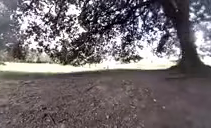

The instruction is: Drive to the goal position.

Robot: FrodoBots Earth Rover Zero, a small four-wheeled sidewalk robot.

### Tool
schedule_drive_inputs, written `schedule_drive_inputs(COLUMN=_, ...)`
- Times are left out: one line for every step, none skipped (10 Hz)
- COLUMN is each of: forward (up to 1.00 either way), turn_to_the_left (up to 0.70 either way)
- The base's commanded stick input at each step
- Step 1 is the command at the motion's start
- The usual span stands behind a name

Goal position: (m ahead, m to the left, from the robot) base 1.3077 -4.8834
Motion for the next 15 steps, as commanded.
schedule_drive_inputs(forward=0.0, turn_to_the_left=-0.7)
schedule_drive_inputs(forward=0.0, turn_to_the_left=-0.7)
schedule_drive_inputs(forward=0.0, turn_to_the_left=-0.7)
schedule_drive_inputs(forward=0.0, turn_to_the_left=-0.7)
schedule_drive_inputs(forward=0.0, turn_to_the_left=-0.7)
schedule_drive_inputs(forward=0.0, turn_to_the_left=-0.7)
schedule_drive_inputs(forward=0.0, turn_to_the_left=-0.7)
schedule_drive_inputs(forward=0.0, turn_to_the_left=-0.7)
schedule_drive_inputs(forward=0.0, turn_to_the_left=-0.7)
schedule_drive_inputs(forward=0.0, turn_to_the_left=-0.7)
schedule_drive_inputs(forward=0.0, turn_to_the_left=-0.7)
schedule_drive_inputs(forward=0.0, turn_to_the_left=-0.7)
schedule_drive_inputs(forward=0.0, turn_to_the_left=-0.7)
schedule_drive_inputs(forward=0.0, turn_to_the_left=-0.7)
schedule_drive_inputs(forward=0.0, turn_to_the_left=-0.7)
